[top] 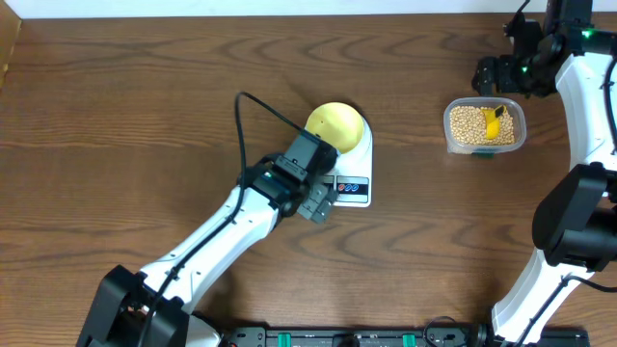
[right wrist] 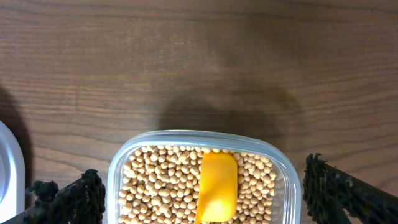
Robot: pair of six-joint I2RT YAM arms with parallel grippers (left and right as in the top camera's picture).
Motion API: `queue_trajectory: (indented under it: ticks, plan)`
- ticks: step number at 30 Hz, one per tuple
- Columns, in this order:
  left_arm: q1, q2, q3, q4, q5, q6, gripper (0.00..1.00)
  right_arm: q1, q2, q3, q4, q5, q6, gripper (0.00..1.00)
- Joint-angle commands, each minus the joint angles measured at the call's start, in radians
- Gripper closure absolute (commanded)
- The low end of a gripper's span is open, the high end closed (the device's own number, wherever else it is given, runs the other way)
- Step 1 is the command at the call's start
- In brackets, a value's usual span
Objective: Scoop item into bowl and weigh 50g on scale
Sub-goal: 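Move the left gripper down to the scale's front buttons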
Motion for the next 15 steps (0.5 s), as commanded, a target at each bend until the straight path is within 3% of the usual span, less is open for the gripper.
queue_trajectory:
  ticks: [1, 8, 15]
  plan:
    - [0.074, 0.034, -0.015, 0.027, -0.071, -0.017, 0.02, -0.001, 0.001, 0.009, -0.001, 0.0, 0.003, 0.01]
    - [0.169, 0.09, -0.015, 0.039, -0.068, -0.016, 0.02, -0.001, 0.002, 0.009, -0.001, 0.0, 0.003, 0.01]
    - [0.175, 0.089, -0.015, 0.083, -0.068, -0.016, 0.03, -0.001, 0.001, 0.009, -0.001, 0.0, 0.003, 0.01]
